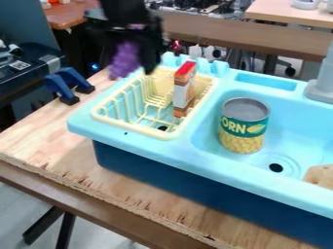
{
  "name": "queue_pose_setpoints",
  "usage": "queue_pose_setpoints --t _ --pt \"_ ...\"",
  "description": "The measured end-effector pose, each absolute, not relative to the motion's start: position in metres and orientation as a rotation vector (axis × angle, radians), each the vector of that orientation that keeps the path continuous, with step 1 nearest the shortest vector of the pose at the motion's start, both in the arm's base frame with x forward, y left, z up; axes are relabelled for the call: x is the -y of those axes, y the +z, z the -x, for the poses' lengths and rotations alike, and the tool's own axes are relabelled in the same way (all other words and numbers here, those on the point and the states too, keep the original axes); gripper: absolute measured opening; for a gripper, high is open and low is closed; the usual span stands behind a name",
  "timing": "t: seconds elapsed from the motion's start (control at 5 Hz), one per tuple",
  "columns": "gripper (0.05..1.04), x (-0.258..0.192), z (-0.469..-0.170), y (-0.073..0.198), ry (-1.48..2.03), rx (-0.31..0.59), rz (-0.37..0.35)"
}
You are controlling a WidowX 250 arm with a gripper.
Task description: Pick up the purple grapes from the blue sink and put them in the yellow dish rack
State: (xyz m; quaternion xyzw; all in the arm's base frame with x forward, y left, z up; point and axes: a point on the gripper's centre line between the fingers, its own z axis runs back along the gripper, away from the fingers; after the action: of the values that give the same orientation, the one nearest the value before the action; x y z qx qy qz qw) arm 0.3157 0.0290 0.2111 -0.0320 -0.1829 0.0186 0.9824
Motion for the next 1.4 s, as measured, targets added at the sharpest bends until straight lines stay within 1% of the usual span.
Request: queue_pose_setpoints --t 0.2,0.6,1.0,1.2,1.4 --pt "0.845 -0.054 -0.316 0.213 0.109 0.402 0.080" --pt "0.846 -0.059 -0.324 0.181 0.116 0.291 0.073" --pt "0.845 -0.050 -0.345 0.166 0.103 0.246 0.052" --pt "0.845 -0.040 -0.354 0.153 0.076 0.185 0.031" --pt "0.845 -0.031 -0.356 0.142 0.076 0.108 0.005"
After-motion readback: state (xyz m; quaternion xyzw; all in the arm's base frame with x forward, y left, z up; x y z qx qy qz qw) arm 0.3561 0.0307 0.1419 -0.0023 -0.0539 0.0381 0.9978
